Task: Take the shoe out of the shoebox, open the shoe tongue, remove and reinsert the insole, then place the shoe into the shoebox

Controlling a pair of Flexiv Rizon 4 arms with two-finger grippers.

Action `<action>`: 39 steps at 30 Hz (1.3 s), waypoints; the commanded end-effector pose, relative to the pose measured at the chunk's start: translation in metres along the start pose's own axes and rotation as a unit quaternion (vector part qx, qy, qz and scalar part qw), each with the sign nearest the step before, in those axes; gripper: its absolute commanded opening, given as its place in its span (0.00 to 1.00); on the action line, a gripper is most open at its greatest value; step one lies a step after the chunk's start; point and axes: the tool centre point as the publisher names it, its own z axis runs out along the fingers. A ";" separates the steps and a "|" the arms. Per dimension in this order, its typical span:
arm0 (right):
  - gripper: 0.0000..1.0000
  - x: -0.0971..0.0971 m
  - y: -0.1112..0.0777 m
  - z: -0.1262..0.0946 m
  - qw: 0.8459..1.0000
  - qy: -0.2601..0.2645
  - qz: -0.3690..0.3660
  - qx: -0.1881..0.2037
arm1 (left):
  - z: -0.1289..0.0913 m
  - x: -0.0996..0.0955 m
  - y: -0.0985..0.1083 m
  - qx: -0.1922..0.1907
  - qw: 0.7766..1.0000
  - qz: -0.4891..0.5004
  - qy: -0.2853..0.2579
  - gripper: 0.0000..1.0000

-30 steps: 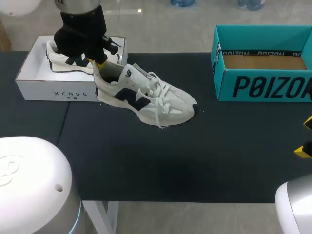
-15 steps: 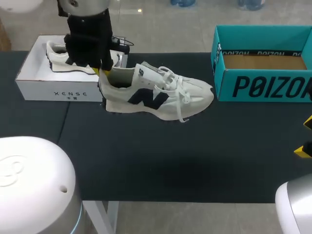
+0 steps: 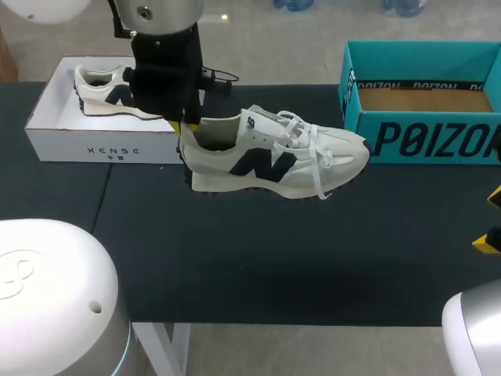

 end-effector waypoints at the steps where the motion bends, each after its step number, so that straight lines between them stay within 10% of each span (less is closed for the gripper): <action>1: 1.00 -0.002 0.003 -0.002 1.000 0.003 0.000 0.004 | 0.001 -0.005 -0.003 -0.008 1.000 0.012 0.008 0.00; 39: 1.00 -0.002 0.003 -0.002 1.000 0.003 0.000 0.004 | 0.016 -0.009 0.008 0.004 0.999 -0.013 0.031 0.00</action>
